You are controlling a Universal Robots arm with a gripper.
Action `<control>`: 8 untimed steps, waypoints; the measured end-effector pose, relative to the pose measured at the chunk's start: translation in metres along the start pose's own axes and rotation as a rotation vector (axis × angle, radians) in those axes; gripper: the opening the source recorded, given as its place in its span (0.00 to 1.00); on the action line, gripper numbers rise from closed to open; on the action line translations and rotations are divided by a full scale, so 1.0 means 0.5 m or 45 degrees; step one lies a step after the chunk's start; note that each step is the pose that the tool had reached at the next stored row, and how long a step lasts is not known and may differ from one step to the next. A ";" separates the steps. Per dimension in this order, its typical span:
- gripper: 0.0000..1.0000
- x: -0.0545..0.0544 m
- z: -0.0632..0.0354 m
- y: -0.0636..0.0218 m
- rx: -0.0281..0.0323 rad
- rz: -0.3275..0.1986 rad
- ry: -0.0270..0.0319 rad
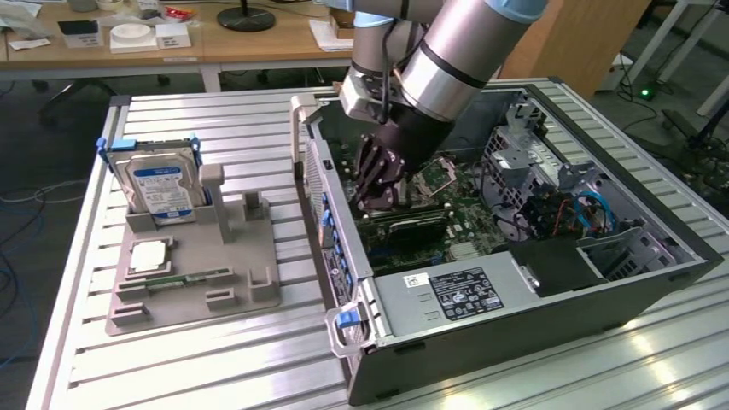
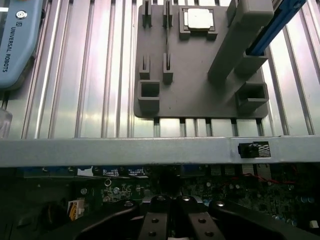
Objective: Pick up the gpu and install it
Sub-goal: 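Press down on the gpu until it lock into place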
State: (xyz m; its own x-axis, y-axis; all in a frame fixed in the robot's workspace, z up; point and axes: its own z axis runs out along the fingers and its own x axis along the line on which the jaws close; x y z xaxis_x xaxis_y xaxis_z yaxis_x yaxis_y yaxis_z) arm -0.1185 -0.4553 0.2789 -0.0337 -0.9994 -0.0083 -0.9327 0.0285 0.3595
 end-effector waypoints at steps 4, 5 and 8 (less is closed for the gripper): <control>0.10 -0.003 0.000 0.000 0.0700 -0.014 0.0032; 0.10 -0.004 0.000 0.000 0.0918 -0.018 0.0040; 0.10 -0.007 0.001 0.000 0.1586 -0.029 0.0060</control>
State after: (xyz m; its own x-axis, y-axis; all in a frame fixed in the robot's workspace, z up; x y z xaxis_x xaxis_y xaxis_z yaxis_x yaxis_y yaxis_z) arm -0.1183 -0.4517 0.2785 -0.0104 -0.9999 -0.0107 -0.9706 0.0076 0.2406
